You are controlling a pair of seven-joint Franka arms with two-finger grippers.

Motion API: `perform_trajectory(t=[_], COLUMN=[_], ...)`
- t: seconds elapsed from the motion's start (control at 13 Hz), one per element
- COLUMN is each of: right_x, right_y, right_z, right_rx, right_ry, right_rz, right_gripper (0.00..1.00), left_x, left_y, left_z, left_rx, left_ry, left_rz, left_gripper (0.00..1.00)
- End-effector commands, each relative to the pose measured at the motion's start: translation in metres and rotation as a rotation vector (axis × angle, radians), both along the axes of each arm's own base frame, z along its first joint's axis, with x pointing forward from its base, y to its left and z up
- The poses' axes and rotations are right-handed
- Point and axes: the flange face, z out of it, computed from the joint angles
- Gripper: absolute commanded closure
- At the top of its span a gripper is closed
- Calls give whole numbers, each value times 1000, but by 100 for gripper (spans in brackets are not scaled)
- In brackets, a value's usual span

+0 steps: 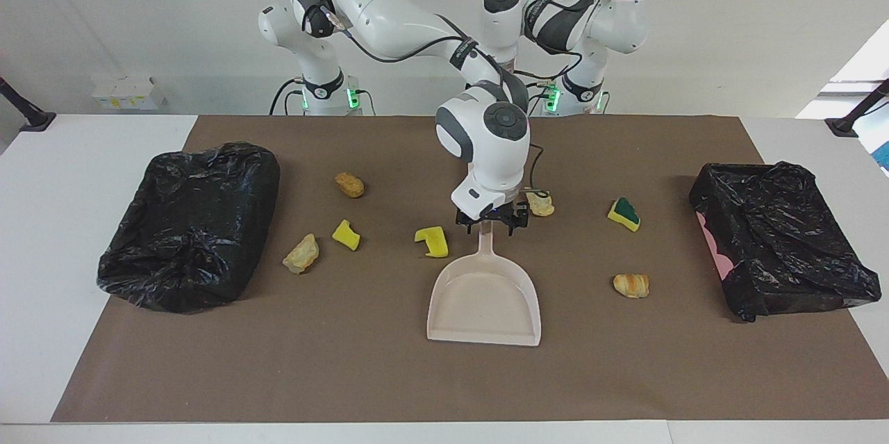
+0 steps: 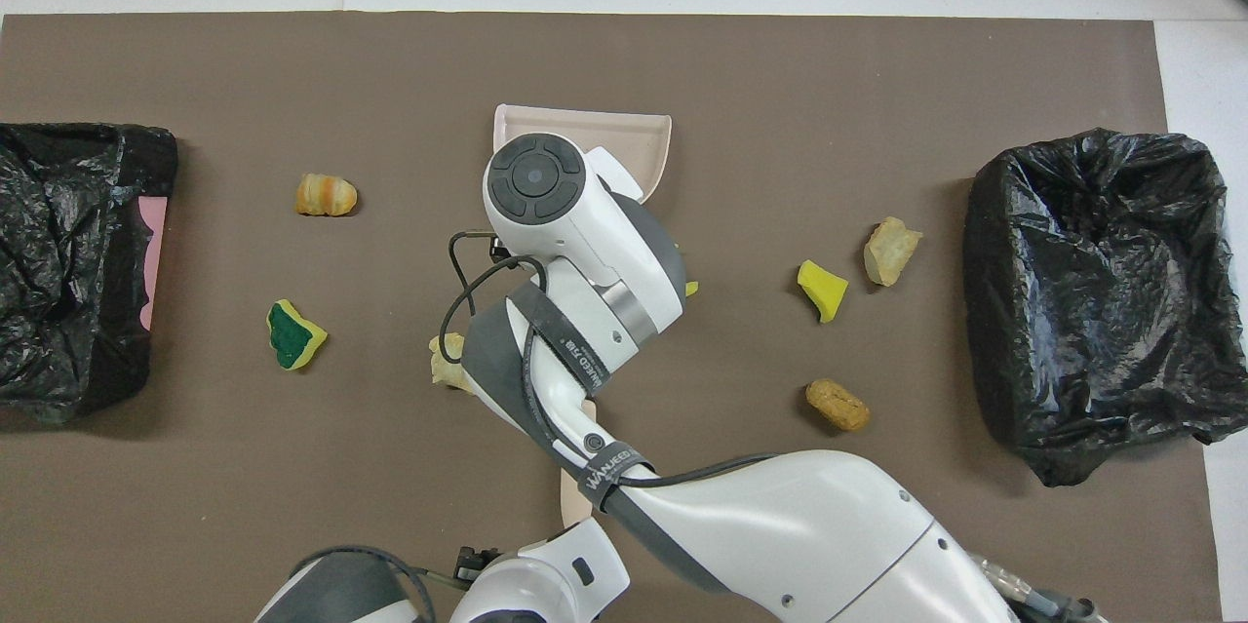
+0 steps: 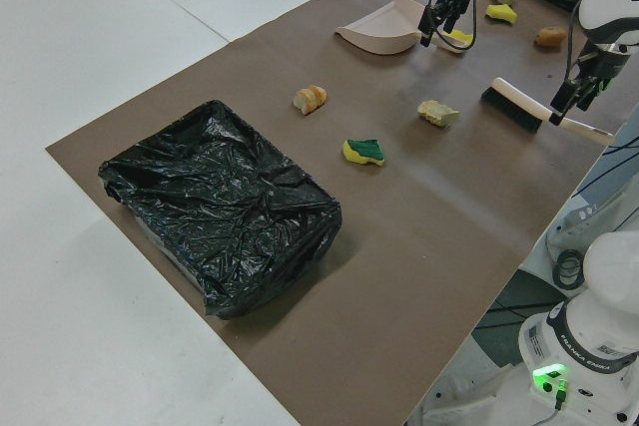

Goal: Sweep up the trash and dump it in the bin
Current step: 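Reach the right gripper to the dustpan handle and grasp it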

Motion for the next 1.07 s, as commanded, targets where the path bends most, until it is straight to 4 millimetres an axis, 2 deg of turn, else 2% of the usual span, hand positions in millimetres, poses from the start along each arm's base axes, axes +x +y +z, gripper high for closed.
perform_trajectory(t=[0.0,0.08,0.15,0.31,0.38,0.54,0.69,0.84,1.0], right_x=[1,0,0,1,5,10,14,21,18], right_y=[-3,-4,-6,-7,-10,-18,-25,-40,-50], right_z=[3,2,0,-1,0,7,18,47,74], right_rx=[-28,-40,-47,-47,-43,-38,-36,-15,-7], right_ry=[-2,4,13,11,5,-5,-14,-42,-50], right_rz=[-12,-9,-10,-13,-19,-23,-27,-31,59], right_gripper=[26,37,51,89,100,100,100,100,100], left_x=[-7,-12,-12,-16,-18,-23,-24,-26,-26], left_y=[-9,-14,-16,-19,-20,-21,-20,-20,-20], left_z=[-20,-22,-21,-21,-21,-30,-31,-37,-37], left_rx=[-11,-21,-32,-40,-45,-29,-28,-26,-30], left_ry=[-7,-8,-10,-1,8,26,29,49,56], left_rz=[31,19,20,18,21,18,7,19,25], left_gripper=[0,0,0,0,0,0,6,8,10])
